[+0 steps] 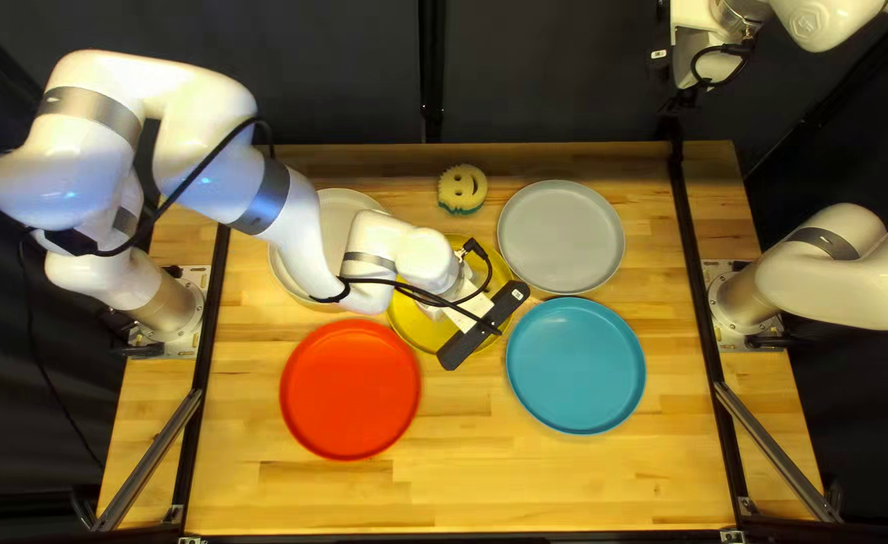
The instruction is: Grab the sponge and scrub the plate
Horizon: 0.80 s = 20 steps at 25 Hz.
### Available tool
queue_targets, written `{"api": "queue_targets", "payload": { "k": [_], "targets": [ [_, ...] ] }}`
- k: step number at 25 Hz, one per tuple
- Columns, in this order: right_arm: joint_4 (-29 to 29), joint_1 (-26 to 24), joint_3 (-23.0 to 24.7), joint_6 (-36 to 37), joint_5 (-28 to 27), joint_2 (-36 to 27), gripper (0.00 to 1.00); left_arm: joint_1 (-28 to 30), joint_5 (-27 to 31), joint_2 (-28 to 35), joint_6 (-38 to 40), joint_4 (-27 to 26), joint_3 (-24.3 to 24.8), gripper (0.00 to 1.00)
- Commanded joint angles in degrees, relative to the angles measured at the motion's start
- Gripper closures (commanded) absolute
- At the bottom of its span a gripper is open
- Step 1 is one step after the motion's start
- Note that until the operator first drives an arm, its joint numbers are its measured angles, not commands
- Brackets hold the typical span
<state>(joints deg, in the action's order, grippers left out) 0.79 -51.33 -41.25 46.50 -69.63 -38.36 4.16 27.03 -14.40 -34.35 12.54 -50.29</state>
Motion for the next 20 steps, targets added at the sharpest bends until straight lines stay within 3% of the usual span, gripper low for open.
{"api": "queue_targets", "payload": {
  "k": [1,8,20],
  "targets": [
    [0.00,0.00,0.00,0.00,0.00,0.00,0.00,1.18,-1.00,4.51,2.54,0.22,6.60,1.00],
    [0.00,0.00,0.00,0.00,0.00,0.00,0.00,1.25,0.73,7.68,3.70,-0.38,9.43,1.00],
    [0.00,0.00,0.00,0.00,0.00,0.00,0.00,-2.58,2.61,-3.36,-3.04,-1.52,-5.49,1.00]
  ]
}}
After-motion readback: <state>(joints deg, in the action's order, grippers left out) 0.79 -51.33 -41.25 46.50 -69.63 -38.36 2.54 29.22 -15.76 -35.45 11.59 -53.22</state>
